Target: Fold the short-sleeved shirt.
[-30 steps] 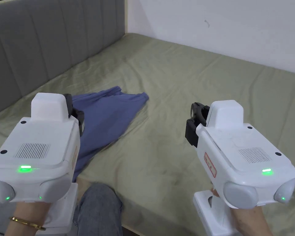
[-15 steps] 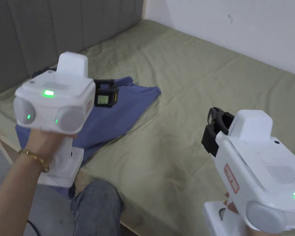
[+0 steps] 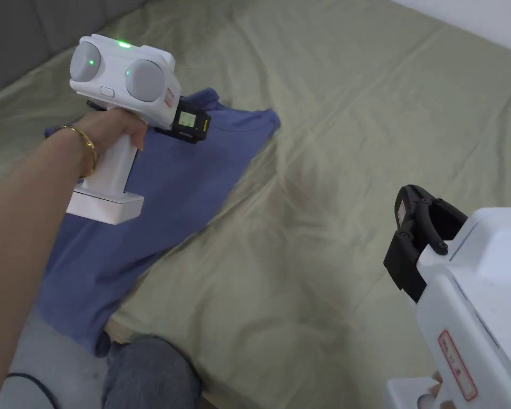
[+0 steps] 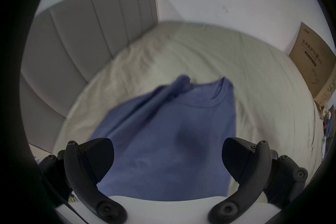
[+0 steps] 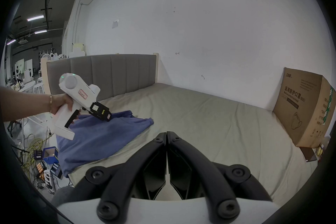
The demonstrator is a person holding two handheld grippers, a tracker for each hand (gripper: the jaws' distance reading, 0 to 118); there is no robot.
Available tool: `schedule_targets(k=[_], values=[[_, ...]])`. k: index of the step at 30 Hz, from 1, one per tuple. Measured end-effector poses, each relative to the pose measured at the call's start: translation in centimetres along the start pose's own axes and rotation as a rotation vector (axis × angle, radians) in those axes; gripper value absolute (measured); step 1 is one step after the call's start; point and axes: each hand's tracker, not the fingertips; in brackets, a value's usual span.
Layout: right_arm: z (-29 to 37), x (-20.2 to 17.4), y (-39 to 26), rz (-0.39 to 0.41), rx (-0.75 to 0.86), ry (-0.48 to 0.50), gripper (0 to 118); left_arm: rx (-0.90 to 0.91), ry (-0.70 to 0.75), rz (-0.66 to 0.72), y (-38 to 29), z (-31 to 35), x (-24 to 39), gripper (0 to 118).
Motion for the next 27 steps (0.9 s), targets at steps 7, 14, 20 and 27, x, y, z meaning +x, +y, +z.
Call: schedule_targets(k=[7, 14, 20, 27], values=[[-2.3, 1.0, -2.6, -0.022, -0.105, -0.027, 0, -0.141, 0.014, -0.015, -3.3, 2.3, 6.3, 104], [-1.7, 1.7, -3.4, -0.057, -0.129, -0.029, 0, -0.165, -0.054, 0.109, -4.5, 3.7, 7.3, 13], [1.8, 2.0, -2.4, -0.040, -0.088, -0.050, 0, -0.038, -0.045, 0.155, -2.8, 7.7, 5.3, 1], [7.9, 1.6, -1.3, -0.082, -0.004, -0.075, 0, 0.218, -0.094, 0.318, -3.0, 20.2, 4.1, 1]])
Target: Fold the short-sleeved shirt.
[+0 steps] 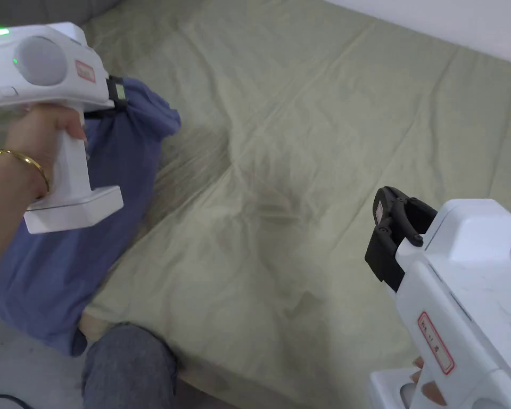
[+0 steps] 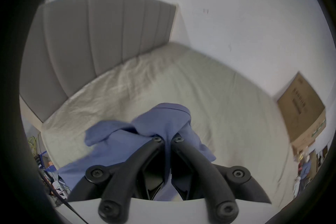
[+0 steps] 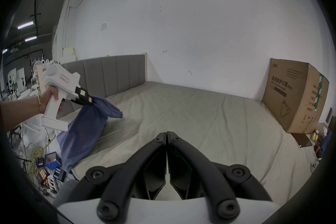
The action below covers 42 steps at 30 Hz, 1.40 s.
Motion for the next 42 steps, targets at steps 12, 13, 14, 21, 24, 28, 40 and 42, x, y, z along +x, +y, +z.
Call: schedule_targets(k=[12, 13, 14, 21, 24, 28, 40, 42], values=[[9.9, 2.1, -0.1, -0.025, 0.126, -0.060, 0, 0.336, -0.229, -0.060, 8.1, 20.8, 10.4, 1], [10.6, 2.4, -0.1, -0.032, 0.137, -0.068, 0, 0.363, -0.244, -0.082, 8.7, 22.2, 11.7, 1], [11.2, 2.7, 0.0, -0.037, 0.145, -0.080, 0, 0.382, -0.249, -0.107, 9.1, 23.2, 12.8, 1], [15.6, 5.6, 0.3, -0.081, 0.226, -0.205, 0, 0.459, -0.374, -0.146, 12.1, 28.7, 21.4, 1], [17.1, 6.7, 0.3, -0.091, 0.234, -0.249, 0, 0.455, -0.424, -0.172, 11.3, 29.6, 24.9, 1], [18.6, 8.1, -0.3, -0.126, 0.238, -0.291, 0, 0.383, -0.473, -0.185, 10.6, 27.6, 29.0, 1], [20.1, 11.3, -2.9, -0.158, 0.185, -0.400, 0, 0.032, -0.448, -0.335, -3.3, 13.9, 36.6, 1], [20.0, 11.8, -3.2, -0.168, 0.176, -0.415, 0, -0.063, -0.423, -0.361, -7.2, 10.9, 36.9, 1]])
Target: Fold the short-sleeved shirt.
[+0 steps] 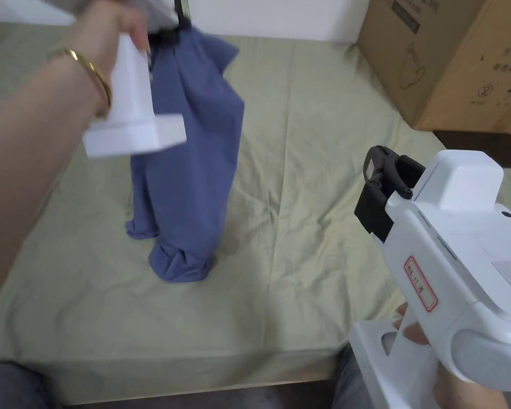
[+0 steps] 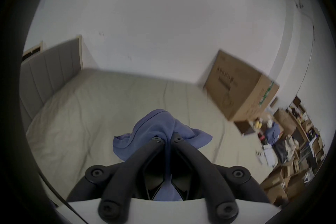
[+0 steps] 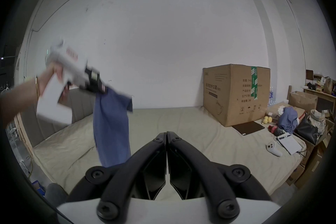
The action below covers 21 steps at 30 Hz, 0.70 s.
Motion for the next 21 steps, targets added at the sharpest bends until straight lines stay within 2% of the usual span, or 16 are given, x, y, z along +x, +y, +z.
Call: schedule_targets(k=[8, 11, 14, 15, 19, 21], values=[[-1.4, 1.0, -0.8, -0.013, -0.036, -0.039, 0, -0.397, 0.068, -0.055, -15.8, -9.2, 0.6, 1], [-1.8, 1.0, -1.1, -0.009, -0.050, -0.043, 0, -0.484, 0.065, -0.059, -19.0, -11.4, 0.0, 2], [-2.1, 0.8, -1.3, -0.008, -0.062, -0.040, 0, -0.488, 0.056, -0.076, -20.6, -12.1, -0.2, 30], [-2.2, 0.7, -1.4, -0.007, -0.064, -0.039, 0, -0.489, 0.034, -0.075, -20.8, -12.2, -0.5, 44], [-2.3, -0.1, -1.4, 0.011, -0.069, -0.018, 0, -0.479, -0.098, 0.104, -18.0, -10.8, -1.9, 76], [-2.4, -0.6, -1.0, 0.020, -0.068, -0.006, 0, -0.419, -0.150, 0.146, -15.5, -9.2, -2.4, 94]])
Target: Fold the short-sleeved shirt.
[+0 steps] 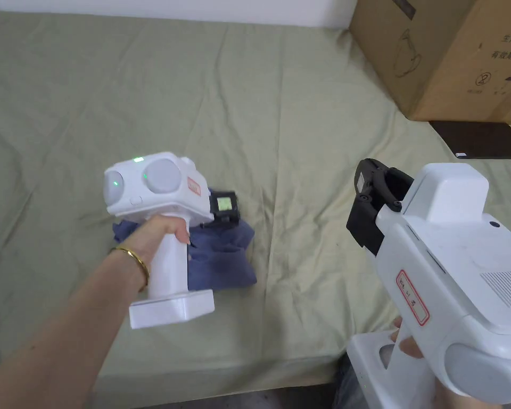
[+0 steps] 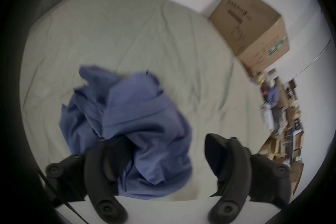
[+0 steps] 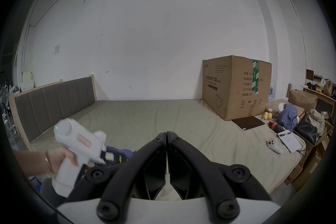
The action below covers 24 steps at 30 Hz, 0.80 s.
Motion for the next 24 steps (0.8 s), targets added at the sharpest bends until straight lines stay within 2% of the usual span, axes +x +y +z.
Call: schedule_targets(k=[2, 5, 8, 11, 15, 17, 18, 20, 23, 24], values=[[-0.2, -0.4, 0.5, 0.014, 0.008, 0.014, 0, 0.151, -0.033, -0.032, 1.5, 3.9, 0.1, 103], [-0.4, -0.9, 1.3, 0.038, 0.041, 0.023, 0, 0.378, 0.017, -0.112, 2.6, 10.0, 0.2, 107], [-0.7, -1.7, 2.1, 0.042, 0.072, 0.040, 0, 0.587, 0.139, -0.190, 1.5, 15.1, -0.4, 110], [-1.3, -2.2, 2.5, 0.038, 0.085, 0.049, 0, 0.761, 0.329, -0.255, -1.1, 17.9, -1.6, 110], [-1.7, -2.6, 2.5, 0.037, 0.094, 0.057, 0, 0.854, 0.447, -0.271, -5.1, 18.9, -3.6, 108], [-1.9, -2.6, 2.2, 0.031, 0.098, 0.068, 0, 0.866, 0.441, -0.286, -7.1, 18.7, -4.7, 95], [-1.9, -2.7, 2.1, 0.030, 0.096, 0.066, 0, 0.857, 0.450, -0.308, -7.8, 18.5, -5.1, 80], [-2.1, -2.7, 1.7, 0.029, 0.087, 0.059, 0, 0.829, 0.461, -0.330, -8.8, 18.1, -5.6, 59], [-2.0, -2.7, 1.1, 0.012, 0.074, 0.054, 0, 0.811, 0.409, -0.298, -9.9, 17.6, -6.1, 9], [-2.0, -2.7, 0.9, 0.010, 0.066, 0.049, 0, 0.814, 0.386, -0.291, -10.5, 17.5, -6.1, 0]])
